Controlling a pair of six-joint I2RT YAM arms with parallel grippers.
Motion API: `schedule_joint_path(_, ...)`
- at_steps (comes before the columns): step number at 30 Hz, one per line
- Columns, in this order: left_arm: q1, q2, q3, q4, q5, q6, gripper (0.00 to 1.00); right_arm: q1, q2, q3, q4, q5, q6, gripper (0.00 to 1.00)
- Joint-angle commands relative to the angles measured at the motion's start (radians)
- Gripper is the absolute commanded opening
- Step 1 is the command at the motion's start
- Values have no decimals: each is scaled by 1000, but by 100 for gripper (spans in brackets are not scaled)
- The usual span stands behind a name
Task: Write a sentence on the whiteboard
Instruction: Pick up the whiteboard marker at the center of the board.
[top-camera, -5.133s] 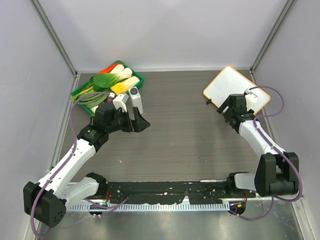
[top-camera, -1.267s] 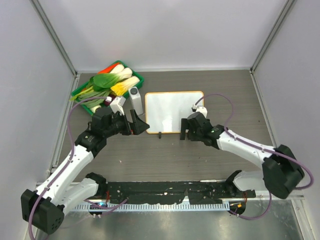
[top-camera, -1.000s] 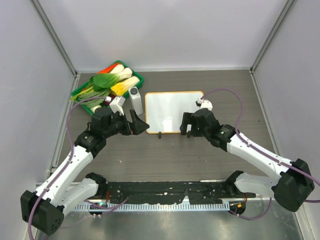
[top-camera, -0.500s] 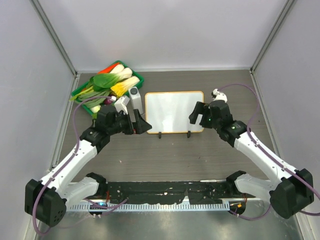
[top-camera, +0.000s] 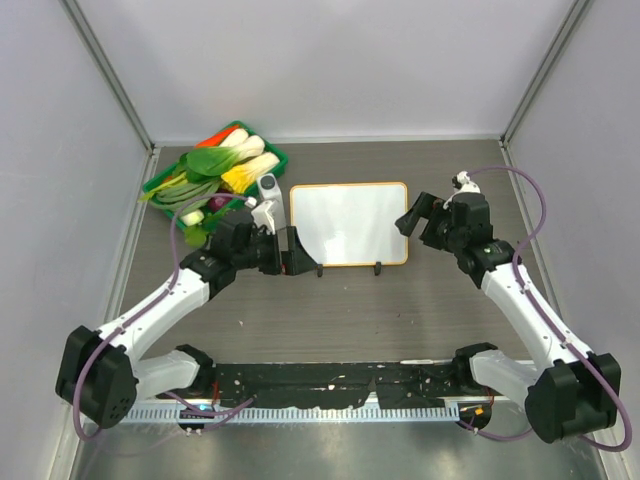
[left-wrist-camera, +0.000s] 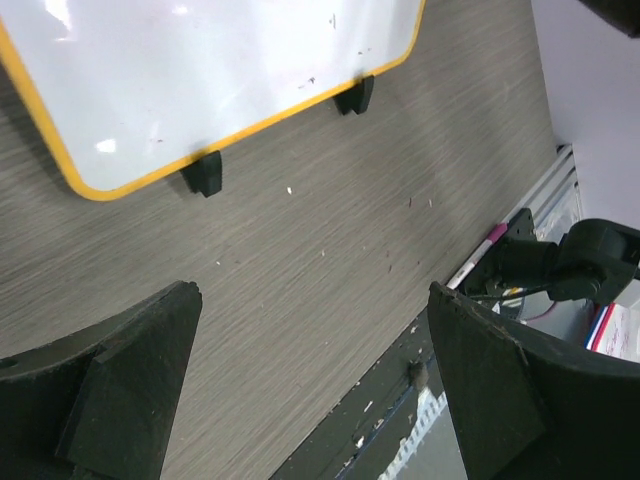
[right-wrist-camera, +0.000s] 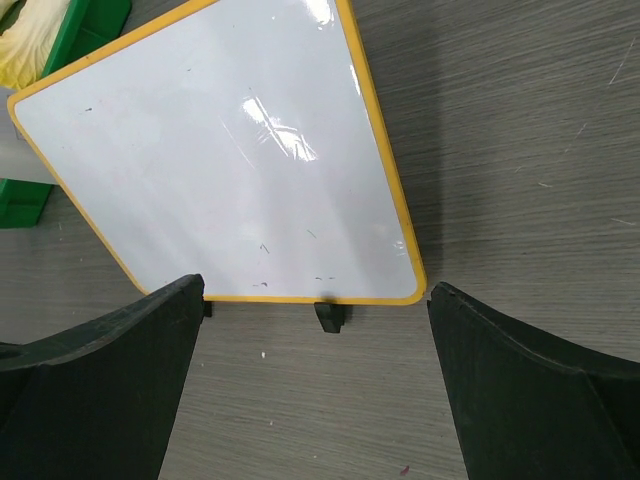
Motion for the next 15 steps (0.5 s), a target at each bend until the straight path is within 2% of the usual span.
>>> schedule_joint_path(1,-53,23,63,53,1,17,100,-20,-33,7,24,-37,16,99)
schedule_joint_path(15,-232,126,103,59,-86,43,100,-47,-92,-7,-36,20,21,100)
